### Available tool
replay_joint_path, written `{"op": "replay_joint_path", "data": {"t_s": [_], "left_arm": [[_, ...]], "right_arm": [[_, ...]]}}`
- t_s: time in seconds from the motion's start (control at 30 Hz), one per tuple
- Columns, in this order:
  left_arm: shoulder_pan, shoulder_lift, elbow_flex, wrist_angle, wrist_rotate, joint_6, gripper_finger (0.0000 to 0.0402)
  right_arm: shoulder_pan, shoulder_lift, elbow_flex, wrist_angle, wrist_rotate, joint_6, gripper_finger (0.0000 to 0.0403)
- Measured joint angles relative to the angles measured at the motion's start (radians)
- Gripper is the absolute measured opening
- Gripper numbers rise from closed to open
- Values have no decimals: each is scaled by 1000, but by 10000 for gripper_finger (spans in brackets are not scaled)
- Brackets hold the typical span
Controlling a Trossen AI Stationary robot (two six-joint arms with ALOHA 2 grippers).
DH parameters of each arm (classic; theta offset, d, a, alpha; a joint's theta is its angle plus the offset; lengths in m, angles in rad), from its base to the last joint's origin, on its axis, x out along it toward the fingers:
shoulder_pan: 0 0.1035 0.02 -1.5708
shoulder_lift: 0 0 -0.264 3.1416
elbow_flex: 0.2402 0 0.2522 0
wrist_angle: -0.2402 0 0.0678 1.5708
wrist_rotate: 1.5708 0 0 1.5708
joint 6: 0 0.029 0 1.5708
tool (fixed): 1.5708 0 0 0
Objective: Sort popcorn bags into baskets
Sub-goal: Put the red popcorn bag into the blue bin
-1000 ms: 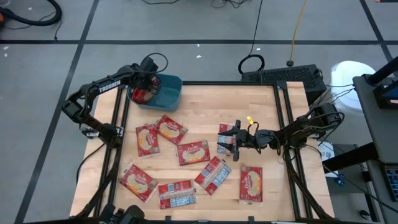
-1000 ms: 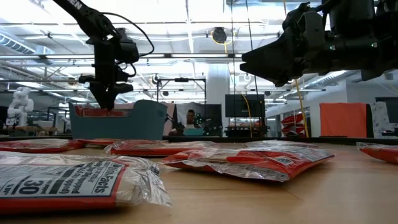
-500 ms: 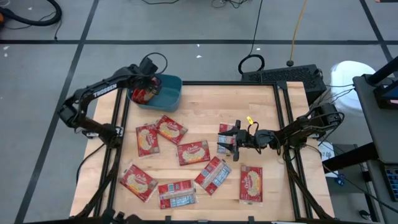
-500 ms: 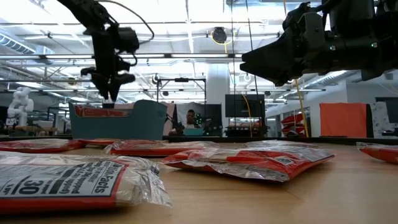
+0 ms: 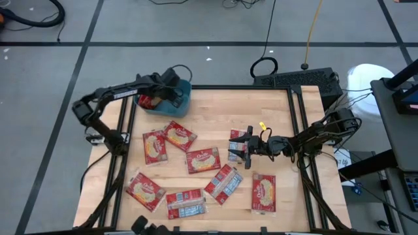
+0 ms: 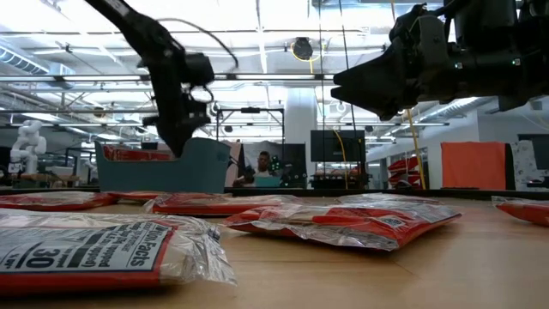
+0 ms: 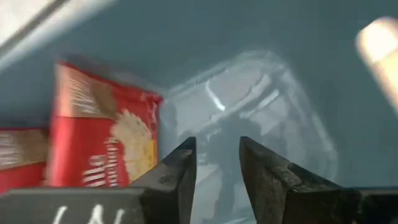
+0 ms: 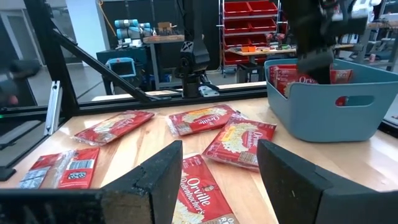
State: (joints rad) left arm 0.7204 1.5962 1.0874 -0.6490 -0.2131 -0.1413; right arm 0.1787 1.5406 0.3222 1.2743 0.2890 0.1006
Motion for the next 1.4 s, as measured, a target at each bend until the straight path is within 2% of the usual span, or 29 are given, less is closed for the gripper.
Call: {"op": "replay_joint_path", "data": {"t_s": [0.13, 0.43, 0.67, 1.07, 1.23, 1.4], "left_arm": [[-1, 82, 0, 22, 3, 1, 96], [29, 202, 0, 78, -36, 1, 76], [38, 211, 0, 77, -171, -3, 72], [88, 211, 0, 101, -262, 1, 72], [91, 211, 0, 93, -359, 1, 72], [91, 211, 0, 87, -388, 14, 72]], "right_arm": [[0, 0, 0, 0, 0, 8, 201], [0, 0, 0, 0, 1, 8, 201], [0, 0, 0, 0, 2, 8, 201], [0, 0, 0, 0, -2, 18, 201], [0, 0, 0, 0, -4, 18, 201], [0, 0, 0, -1, -5, 18, 201]]}}
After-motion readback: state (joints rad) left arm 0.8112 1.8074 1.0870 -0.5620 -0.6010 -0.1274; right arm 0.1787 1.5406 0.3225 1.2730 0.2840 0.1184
